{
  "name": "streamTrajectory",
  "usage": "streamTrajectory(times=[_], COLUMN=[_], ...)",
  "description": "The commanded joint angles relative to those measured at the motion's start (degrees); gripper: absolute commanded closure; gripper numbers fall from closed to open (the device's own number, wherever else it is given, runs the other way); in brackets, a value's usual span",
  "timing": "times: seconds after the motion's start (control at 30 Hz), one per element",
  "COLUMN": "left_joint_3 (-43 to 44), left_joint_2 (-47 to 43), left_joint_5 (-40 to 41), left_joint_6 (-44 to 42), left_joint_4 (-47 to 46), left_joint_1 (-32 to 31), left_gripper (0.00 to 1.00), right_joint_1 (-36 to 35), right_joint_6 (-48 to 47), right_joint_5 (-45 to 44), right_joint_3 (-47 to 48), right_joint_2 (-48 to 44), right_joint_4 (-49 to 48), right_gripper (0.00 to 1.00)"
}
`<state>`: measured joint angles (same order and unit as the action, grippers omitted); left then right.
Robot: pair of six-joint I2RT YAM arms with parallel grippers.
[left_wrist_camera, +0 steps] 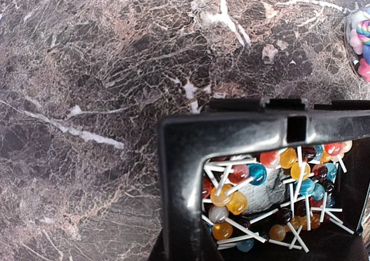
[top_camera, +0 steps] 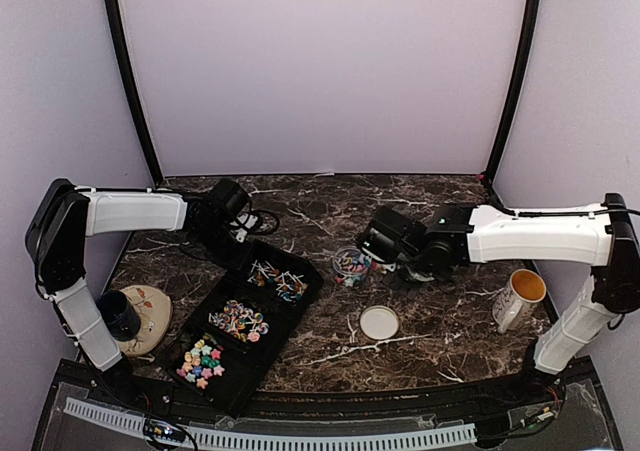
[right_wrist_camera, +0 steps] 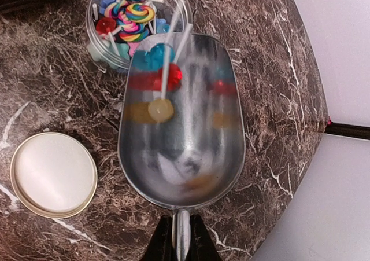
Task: Pack the candies
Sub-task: Place the fake candies in the packing box.
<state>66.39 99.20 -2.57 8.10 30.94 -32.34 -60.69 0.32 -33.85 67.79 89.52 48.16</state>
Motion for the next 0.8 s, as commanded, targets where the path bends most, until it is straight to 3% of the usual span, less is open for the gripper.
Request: streamTrajectory(times=[0.0, 0.53, 0.77], left_joint_3=[1.6, 1.7, 1.7], left_joint_2=[-3.4, -3.0, -3.1], left_joint_5=[-0.4, -0.2, -0.5], left_joint_6=[-0.3, -0.3, -0.3], left_joint_4=[-1.8, -1.6, -1.7], left_joint_1=[0.4, 0.4, 0.4], left_gripper=[1.00, 1.00, 1.00], right_joint_1=[0.2, -2.5, -3.1], right_joint_6=[0.7, -0.7, -1.7], right_joint_5=[-2.6, -6.2, -5.7], right_joint_3=[2.4, 6.1, 8.3], right_joint_2=[2.2, 4.0, 3.9], right_joint_4=[4.8, 8.8, 4.7], right_gripper=[1.00, 1.00, 1.00])
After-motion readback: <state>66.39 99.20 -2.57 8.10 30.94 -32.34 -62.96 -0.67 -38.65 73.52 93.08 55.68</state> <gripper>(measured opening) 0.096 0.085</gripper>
